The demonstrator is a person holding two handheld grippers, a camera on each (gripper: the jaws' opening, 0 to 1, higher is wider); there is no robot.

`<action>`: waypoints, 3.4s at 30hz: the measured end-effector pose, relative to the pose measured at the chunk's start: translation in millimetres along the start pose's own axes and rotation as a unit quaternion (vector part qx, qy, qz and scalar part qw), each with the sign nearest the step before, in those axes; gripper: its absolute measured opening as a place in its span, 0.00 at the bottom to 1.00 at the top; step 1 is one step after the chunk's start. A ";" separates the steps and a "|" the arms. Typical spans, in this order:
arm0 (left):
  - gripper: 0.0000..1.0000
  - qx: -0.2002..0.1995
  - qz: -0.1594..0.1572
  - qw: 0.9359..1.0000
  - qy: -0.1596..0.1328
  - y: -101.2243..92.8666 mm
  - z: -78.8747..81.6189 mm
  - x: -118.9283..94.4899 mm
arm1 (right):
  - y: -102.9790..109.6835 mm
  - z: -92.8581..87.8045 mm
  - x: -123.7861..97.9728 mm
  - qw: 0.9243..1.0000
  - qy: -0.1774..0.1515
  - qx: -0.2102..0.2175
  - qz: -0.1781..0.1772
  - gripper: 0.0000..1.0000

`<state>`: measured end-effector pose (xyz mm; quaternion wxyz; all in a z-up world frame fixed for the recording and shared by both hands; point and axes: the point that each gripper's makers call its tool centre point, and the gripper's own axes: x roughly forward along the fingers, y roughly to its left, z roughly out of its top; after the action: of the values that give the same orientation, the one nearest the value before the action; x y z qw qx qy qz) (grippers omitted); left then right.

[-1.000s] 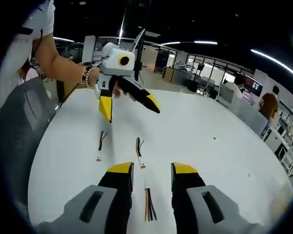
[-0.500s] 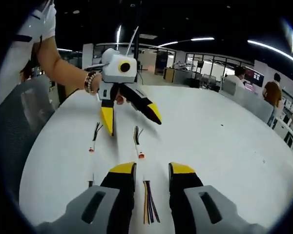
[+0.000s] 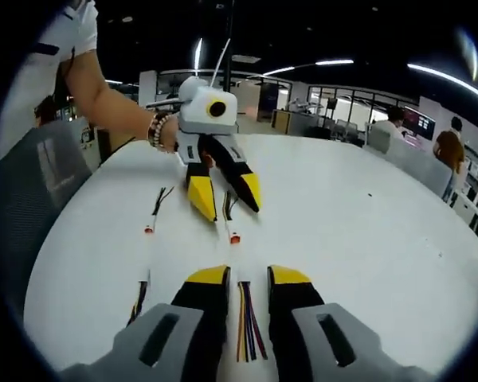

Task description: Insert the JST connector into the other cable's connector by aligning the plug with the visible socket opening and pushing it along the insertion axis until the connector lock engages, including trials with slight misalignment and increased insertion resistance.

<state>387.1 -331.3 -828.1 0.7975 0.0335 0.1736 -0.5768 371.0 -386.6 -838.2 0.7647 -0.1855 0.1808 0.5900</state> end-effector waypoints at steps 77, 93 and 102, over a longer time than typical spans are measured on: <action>0.00 0.103 -0.123 0.987 -0.032 -79.0 86.5 -40.0 | 52.7 108.4 -50.2 0.985 -0.141 0.030 0.090 0.02; 0.00 0.117 -0.155 0.981 -0.030 -99.0 92.6 -43.7 | 66.6 120.3 -50.9 0.986 -0.125 -0.019 0.111 0.01; 0.00 0.112 -0.155 0.981 -0.036 -96.6 94.4 -42.9 | 65.3 120.5 -51.4 0.986 -0.126 -0.014 0.110 0.01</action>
<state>307.8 -348.4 -711.8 0.6951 0.0746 0.0826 -0.7103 302.4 -354.3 -713.0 0.7094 -0.0994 0.0942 0.6914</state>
